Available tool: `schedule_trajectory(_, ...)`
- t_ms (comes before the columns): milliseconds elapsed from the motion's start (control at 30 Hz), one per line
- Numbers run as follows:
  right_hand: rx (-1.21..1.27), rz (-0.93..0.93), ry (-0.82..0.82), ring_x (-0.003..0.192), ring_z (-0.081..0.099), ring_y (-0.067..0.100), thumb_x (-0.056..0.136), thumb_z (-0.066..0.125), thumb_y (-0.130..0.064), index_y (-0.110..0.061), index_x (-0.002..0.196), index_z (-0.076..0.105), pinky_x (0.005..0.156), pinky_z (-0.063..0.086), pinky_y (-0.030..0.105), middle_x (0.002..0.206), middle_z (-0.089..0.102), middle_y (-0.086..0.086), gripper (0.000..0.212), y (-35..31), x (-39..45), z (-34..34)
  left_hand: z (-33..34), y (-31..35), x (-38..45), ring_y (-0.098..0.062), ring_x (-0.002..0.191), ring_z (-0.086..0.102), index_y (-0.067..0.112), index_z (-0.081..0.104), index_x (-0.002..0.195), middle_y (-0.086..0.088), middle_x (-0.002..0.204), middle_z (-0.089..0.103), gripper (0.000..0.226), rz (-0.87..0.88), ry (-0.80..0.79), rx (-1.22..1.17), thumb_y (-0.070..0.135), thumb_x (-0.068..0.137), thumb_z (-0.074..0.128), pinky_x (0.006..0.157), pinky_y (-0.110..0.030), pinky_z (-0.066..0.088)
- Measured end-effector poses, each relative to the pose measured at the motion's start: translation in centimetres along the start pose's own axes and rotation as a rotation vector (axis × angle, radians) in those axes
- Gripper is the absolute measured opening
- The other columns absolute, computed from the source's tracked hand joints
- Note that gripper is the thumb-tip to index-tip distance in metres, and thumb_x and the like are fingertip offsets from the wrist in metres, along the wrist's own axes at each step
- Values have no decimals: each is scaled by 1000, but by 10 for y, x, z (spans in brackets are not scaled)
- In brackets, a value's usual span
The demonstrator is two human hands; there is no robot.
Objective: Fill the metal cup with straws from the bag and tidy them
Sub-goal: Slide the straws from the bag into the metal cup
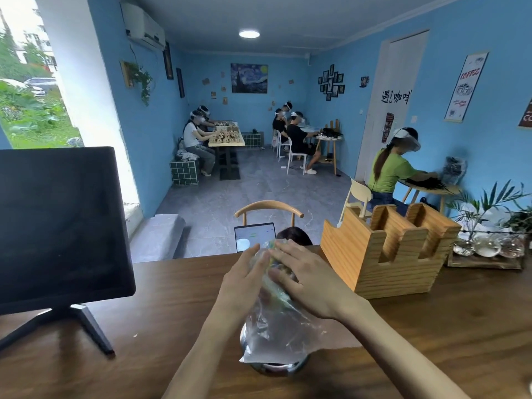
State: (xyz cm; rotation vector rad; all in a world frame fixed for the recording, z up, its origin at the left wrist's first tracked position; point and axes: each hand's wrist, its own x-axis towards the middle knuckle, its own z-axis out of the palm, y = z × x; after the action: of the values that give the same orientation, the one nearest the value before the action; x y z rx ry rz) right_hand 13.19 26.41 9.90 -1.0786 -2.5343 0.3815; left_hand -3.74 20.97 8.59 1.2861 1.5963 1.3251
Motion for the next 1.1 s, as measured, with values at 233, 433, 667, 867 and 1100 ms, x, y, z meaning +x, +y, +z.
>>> schedule_trajectory(233, 23, -15, 16, 153, 11, -1, 92, 19, -82, -36, 154, 41, 125, 11, 28, 163, 30, -21, 80, -6, 4, 0, -5, 9, 19, -18, 113, 67, 24, 70, 122, 3, 119, 73, 34, -182, 63, -257, 38, 91, 72, 103, -39, 50)
schedule_trajectory(433, 75, -11, 103, 155, 1, 2, 88, 13, -88, -42, 156, 32, 126, 0, 31, 167, 20, -20, 85, -3, 2, -15, -8, 13, 19, -19, 81, 78, 23, 75, 112, -5, 90, 80, 32, -98, 68, -335, 4, 86, 75, 62, -21, 57)
schedule_trajectory(667, -97, -112, 161, 156, -12, 7, 92, 18, -84, -33, 163, 3, 128, -3, 36, 170, 1, -17, 89, -14, -3, -19, 3, 42, 10, -6, 87, 73, 51, 69, 107, 15, 98, 74, 42, 399, 189, -11, 12, 91, 70, 78, -23, 54)
schedule_trajectory(867, -29, -170, 362, 111, 53, 17, 101, 55, -49, -22, 154, 41, 107, 40, 44, 120, 64, -3, 62, -11, -19, -45, 10, 57, -23, -5, 99, 71, 46, 65, 120, 19, 103, 73, 45, 773, 165, 144, 9, 95, 70, 86, -15, 51)
schedule_trajectory(1100, -55, -348, 579, 90, 54, 20, 82, 76, -11, -13, 91, 71, 79, 44, 31, 91, 64, -1, 11, 4, -52, -32, 21, 22, -63, -21, 80, 65, 20, 76, 112, 3, 96, 72, 43, 1227, 165, 492, -9, 82, 72, 68, -34, 52)
